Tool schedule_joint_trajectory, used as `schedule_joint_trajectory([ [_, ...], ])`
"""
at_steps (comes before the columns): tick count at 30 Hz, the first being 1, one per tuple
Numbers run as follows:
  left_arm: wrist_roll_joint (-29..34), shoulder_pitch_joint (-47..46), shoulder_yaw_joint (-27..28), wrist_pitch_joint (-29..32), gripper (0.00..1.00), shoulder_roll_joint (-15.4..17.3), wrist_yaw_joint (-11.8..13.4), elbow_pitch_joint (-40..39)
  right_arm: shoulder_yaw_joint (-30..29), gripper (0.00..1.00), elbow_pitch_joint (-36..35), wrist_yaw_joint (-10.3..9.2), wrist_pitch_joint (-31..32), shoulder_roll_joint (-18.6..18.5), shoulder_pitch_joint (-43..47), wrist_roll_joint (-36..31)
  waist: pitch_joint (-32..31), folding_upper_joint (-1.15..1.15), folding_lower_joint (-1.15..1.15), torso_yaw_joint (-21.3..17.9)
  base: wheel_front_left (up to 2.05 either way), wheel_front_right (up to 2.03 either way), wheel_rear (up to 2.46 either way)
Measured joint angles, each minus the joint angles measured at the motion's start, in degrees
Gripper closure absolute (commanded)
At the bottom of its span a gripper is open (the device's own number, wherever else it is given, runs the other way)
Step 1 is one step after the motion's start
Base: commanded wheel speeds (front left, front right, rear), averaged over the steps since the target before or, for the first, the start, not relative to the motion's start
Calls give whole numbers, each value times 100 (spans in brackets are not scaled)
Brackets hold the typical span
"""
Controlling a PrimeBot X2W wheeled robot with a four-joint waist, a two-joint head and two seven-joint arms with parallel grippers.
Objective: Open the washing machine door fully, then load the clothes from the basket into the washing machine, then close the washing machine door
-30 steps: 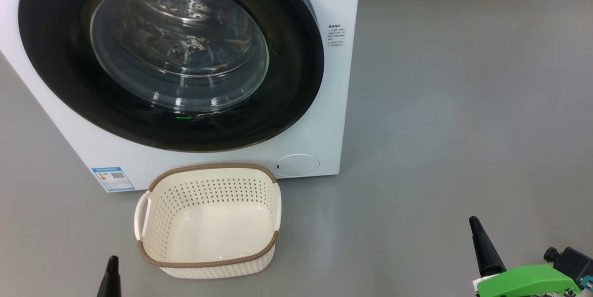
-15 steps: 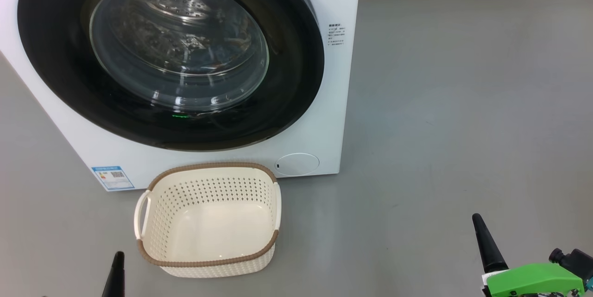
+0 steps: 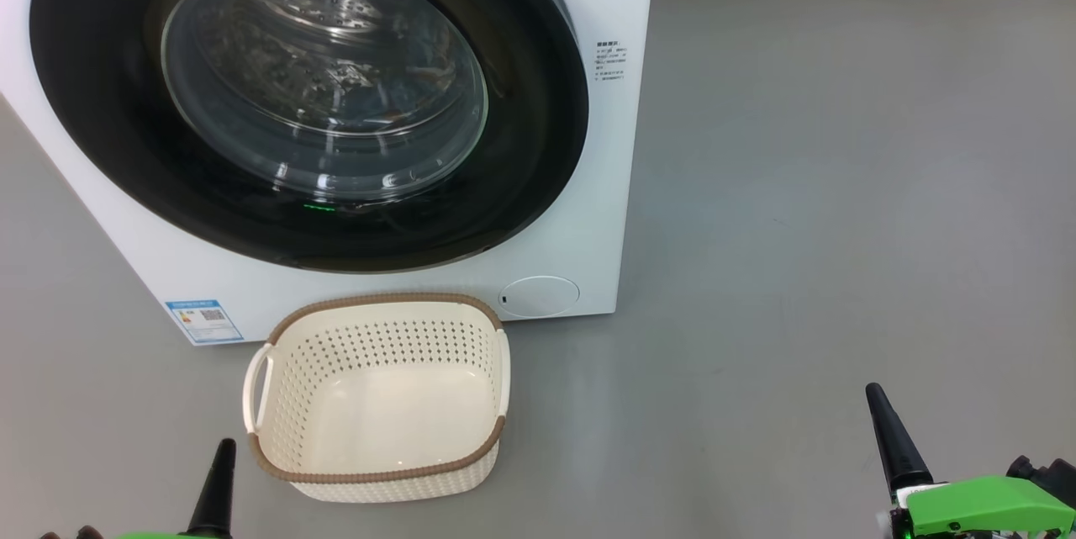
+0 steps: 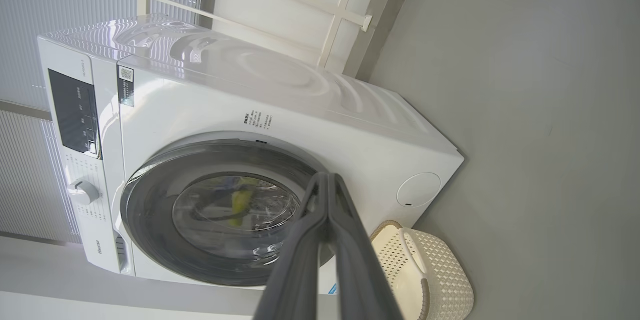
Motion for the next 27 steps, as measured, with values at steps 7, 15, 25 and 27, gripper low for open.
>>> schedule_joint_trajectory([
  [7, -432, -72, -20, 98, 100, 1, 0, 36, -36, 100, -13, 0, 98, 1, -2, 457, 10, 0, 0, 0, 0, 0, 0],
  [15, -947, -141, -42, 241, 100, 3, -1, 65, -76, 100, -34, -8, 252, 2, -6, 925, 20, 0, 0, 1, 0, 0, 0],
  [25, -1558, -271, -77, 400, 100, 18, -18, 108, -147, 100, -62, -42, 402, 2, -107, 1566, 33, 0, 0, 1, 0, 0, 0],
  [27, -1785, -323, -85, 452, 100, 23, -18, 127, -174, 100, -65, -42, 450, 2, -115, 1714, 37, 0, 0, 1, 0, 0, 0],
])
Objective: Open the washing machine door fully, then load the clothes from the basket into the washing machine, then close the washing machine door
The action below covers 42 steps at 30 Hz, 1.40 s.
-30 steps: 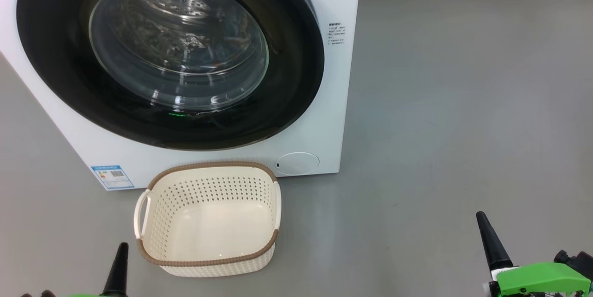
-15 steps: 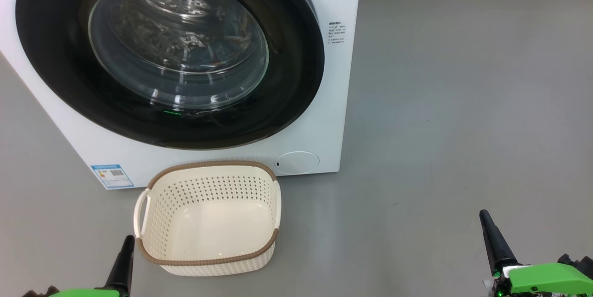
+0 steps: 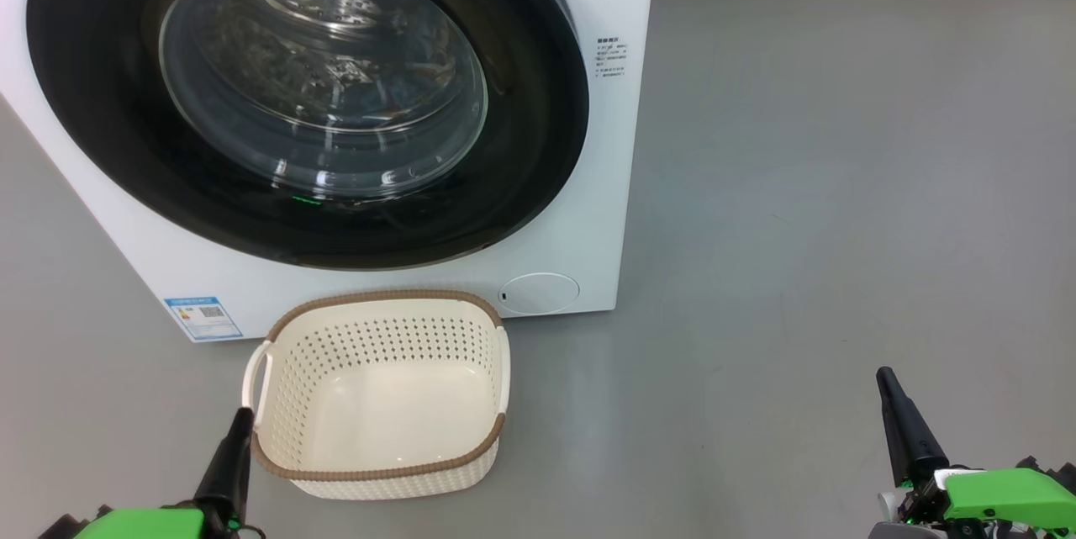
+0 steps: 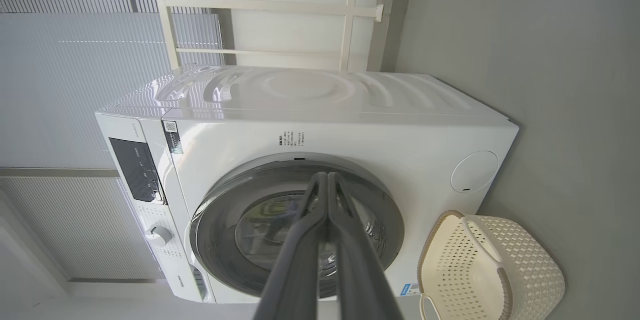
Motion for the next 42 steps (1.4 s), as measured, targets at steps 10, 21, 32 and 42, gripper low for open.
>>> schedule_joint_trajectory([
  [10, -40, -25, -4, 0, 100, 1, -1, 4, -14, 100, -2, 0, 2, 0, 0, 103, 0, 0, 0, 0, 0, 0, 0],
  [21, -40, -25, -5, 0, 100, 2, -1, 5, -14, 100, -2, 0, 2, 0, -1, 103, 0, 0, 0, 0, 0, 0, 0],
  [32, -40, -25, -7, 0, 100, 4, -1, 5, -15, 100, -2, 0, 2, 0, -1, 103, 0, 0, -1, 0, 0, 0, 0],
  [42, -40, -25, -7, 0, 100, 5, -1, 5, -15, 100, -2, 0, 2, 0, -1, 103, 0, 0, -1, 0, 0, 0, 0],
])
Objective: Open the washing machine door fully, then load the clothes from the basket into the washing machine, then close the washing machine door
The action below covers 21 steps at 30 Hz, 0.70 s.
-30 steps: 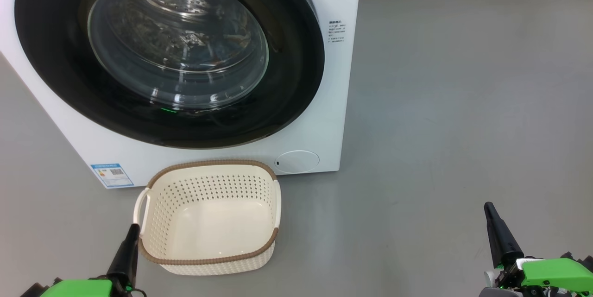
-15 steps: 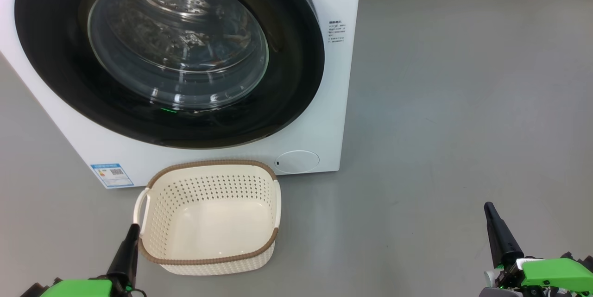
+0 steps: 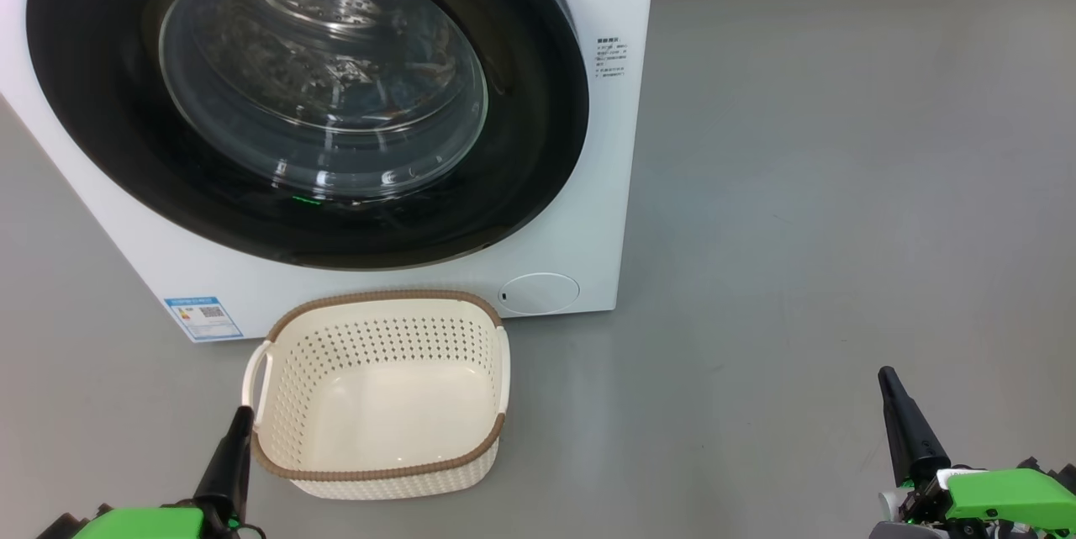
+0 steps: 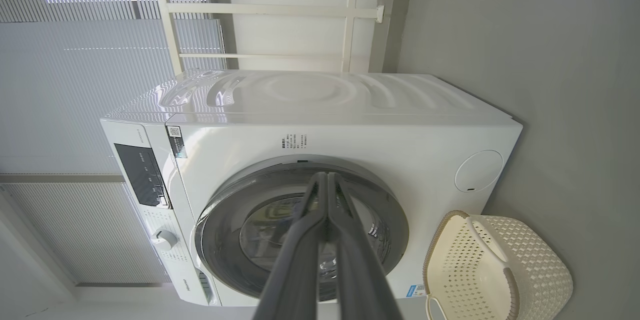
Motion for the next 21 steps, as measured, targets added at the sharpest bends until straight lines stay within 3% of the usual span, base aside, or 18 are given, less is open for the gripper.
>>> schedule_joint_trajectory([
  [21, 0, 0, 0, 0, 100, 7, 0, 0, 0, 100, 0, 0, 0, 0, 0, 0, 0, 0, 0, 0, 0, 0, 0],
])
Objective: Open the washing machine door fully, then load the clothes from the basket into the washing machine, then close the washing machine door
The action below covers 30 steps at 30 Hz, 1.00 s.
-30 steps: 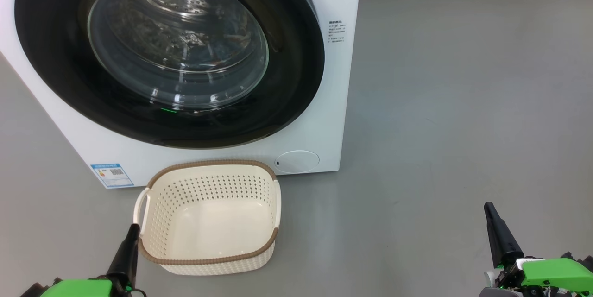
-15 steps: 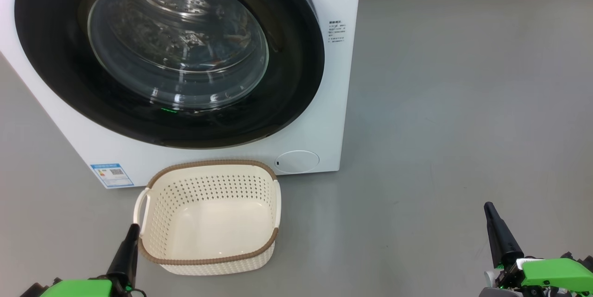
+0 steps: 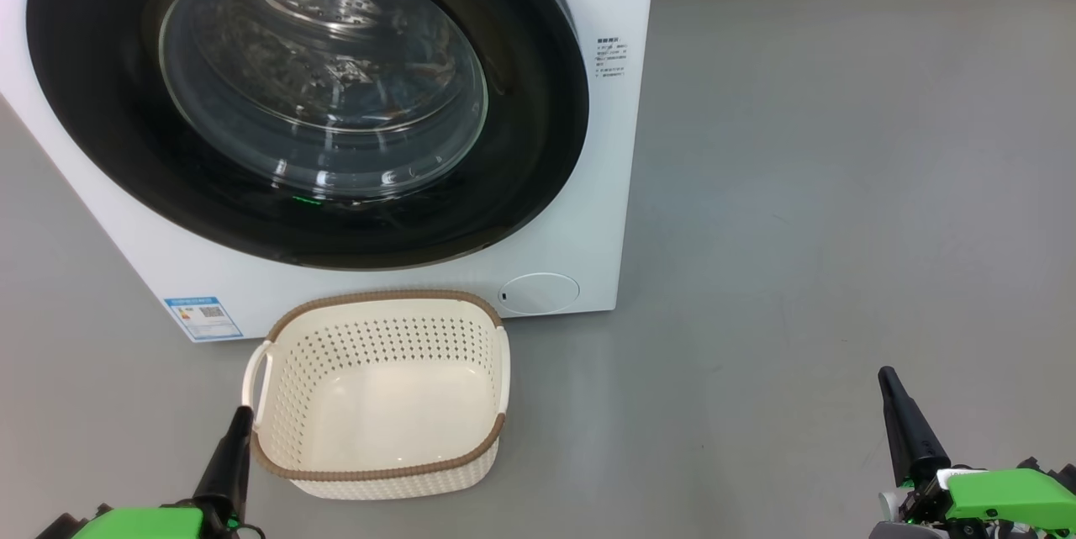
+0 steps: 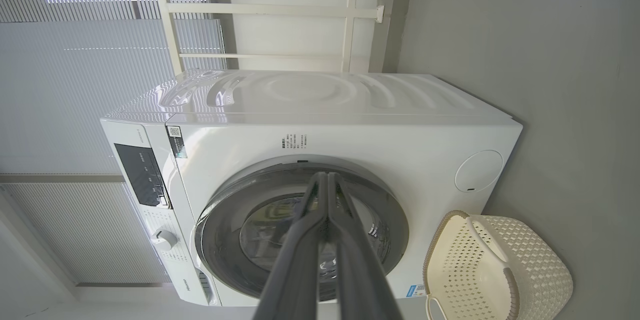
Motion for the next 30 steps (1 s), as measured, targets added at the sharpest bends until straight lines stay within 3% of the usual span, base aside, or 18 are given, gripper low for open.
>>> schedule_joint_trajectory([
  [30, 0, -1, -1, 0, 100, 1, 0, 0, -1, 100, 0, 0, 0, 0, 0, 0, 0, 0, 0, 0, 0, 0, 0],
])
